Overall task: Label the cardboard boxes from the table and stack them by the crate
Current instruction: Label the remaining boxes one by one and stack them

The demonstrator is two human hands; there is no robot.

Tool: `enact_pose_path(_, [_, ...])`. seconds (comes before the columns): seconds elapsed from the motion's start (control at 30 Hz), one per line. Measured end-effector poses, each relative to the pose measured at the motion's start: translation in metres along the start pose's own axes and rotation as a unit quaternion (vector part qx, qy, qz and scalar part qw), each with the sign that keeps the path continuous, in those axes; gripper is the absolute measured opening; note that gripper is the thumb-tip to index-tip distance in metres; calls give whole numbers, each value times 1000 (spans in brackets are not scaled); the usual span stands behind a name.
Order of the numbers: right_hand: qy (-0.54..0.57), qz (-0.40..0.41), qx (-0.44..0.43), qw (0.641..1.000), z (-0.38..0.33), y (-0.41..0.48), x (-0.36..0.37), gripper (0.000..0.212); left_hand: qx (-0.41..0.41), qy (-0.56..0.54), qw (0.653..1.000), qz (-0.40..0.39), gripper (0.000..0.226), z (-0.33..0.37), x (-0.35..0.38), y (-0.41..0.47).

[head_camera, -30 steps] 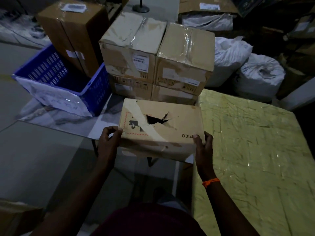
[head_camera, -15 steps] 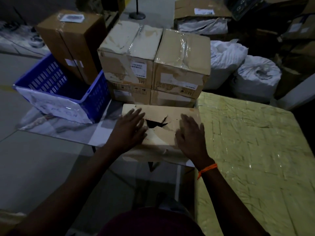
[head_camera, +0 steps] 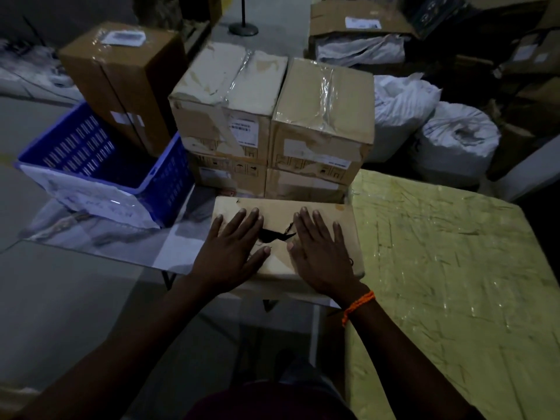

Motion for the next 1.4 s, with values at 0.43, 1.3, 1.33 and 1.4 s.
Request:
enact_pose_path(0.43, [-45, -18, 57, 997, 49, -3, -11, 82, -32, 22, 999, -2, 82, -23, 8, 2])
enact_pose_path(1.3, [543, 196, 306, 757, 91, -69, -18, 61, -253, -551, 788, 103, 92, -80, 22, -59])
enact_pose_path(1.33, [540, 195, 309, 758, 90, -73, -16, 61, -265, -559, 779, 102, 92, -80, 26, -64])
enact_pose_path(1.4, [527, 189, 308, 769, 87, -80, -8, 54, -292, -566, 767, 81, 81, -75, 37, -77])
Point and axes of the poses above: each hand's wrist, its own y-axis towards the middle knuckle, its own x-axis out of the palm, z = x × y, the point moved 10 cm from there along y, towards the middle knuckle, and after that the axes turned 6 degrees about y, right-handed, at the moved point
